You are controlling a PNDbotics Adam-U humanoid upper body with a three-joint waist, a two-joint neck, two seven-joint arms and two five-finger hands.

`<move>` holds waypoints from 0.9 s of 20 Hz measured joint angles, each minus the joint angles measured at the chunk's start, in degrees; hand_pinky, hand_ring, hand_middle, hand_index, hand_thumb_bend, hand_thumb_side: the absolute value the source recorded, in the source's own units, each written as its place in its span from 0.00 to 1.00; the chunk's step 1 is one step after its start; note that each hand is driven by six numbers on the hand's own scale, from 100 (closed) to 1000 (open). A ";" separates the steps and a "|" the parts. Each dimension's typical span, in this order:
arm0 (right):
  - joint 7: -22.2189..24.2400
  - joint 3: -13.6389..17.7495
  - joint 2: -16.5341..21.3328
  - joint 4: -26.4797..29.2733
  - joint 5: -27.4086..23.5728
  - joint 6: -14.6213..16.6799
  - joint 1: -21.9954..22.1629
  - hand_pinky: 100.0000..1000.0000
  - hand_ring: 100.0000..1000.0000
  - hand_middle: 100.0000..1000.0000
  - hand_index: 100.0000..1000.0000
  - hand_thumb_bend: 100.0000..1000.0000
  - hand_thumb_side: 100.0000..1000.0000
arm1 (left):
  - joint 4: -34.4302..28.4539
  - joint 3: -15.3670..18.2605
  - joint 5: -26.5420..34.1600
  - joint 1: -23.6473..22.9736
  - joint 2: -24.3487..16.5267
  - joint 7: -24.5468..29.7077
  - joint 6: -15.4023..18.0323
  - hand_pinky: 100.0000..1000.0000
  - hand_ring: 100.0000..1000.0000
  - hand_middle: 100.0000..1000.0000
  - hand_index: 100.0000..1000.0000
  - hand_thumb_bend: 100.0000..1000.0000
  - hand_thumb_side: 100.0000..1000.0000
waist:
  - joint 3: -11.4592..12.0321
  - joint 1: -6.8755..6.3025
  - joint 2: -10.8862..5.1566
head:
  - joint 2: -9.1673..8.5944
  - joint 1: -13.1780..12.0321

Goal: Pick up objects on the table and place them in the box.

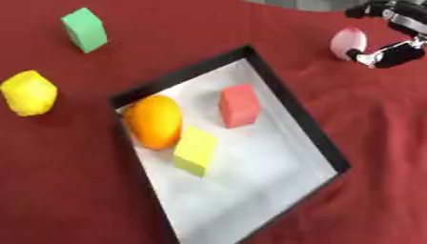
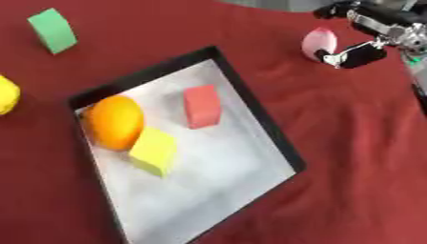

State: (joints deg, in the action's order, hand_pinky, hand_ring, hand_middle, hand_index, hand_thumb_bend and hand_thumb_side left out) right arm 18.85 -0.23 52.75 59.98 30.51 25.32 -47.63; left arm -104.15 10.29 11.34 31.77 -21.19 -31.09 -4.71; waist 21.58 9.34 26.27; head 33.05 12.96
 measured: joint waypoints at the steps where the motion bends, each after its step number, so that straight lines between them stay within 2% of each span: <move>1: -0.22 0.04 0.01 0.00 0.67 -0.23 0.18 0.91 0.90 0.84 0.94 0.23 0.25 | 0.00 -0.07 0.02 0.00 0.00 0.01 0.00 0.61 0.85 0.65 0.71 0.25 0.59 | 0.00 0.00 0.01 | -0.01 0.00; 4: -0.91 0.21 0.13 -0.01 2.40 -0.94 0.36 0.91 0.90 0.83 0.94 0.24 0.28 | 0.02 -0.25 0.12 0.00 0.00 0.05 0.01 0.61 0.85 0.65 0.71 0.24 0.59 | 0.01 0.00 0.13 | -0.22 0.00; 8: -1.89 0.50 0.22 -0.32 4.09 -1.92 0.82 0.90 0.89 0.82 0.93 0.21 0.29 | 0.02 -0.27 0.17 0.07 0.00 0.15 0.08 0.61 0.85 0.65 0.71 0.24 0.59 | 0.17 0.02 0.34 | -0.48 0.01; 14: -2.70 0.59 0.45 -0.75 5.10 -2.78 1.30 0.90 0.89 0.81 0.91 0.16 0.29 | 0.04 -0.38 0.23 0.51 0.00 0.34 0.09 0.61 0.85 0.65 0.71 0.24 0.60 | 0.99 0.38 0.89 | -1.12 0.19; 18: -3.38 0.89 0.52 -0.75 5.21 -3.46 1.58 0.90 0.89 0.80 0.90 0.16 0.30 | 0.04 -0.60 0.28 0.62 0.00 0.42 0.05 0.61 0.85 0.65 0.71 0.24 0.60 | 1.48 0.80 1.31 | -1.58 0.25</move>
State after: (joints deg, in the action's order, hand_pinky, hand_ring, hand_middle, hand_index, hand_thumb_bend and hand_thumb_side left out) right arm 15.47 0.66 53.27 59.22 35.71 21.86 -46.05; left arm -104.11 9.70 11.61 32.39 -21.19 -30.67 -4.66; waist 23.07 10.14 27.58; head 31.47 13.21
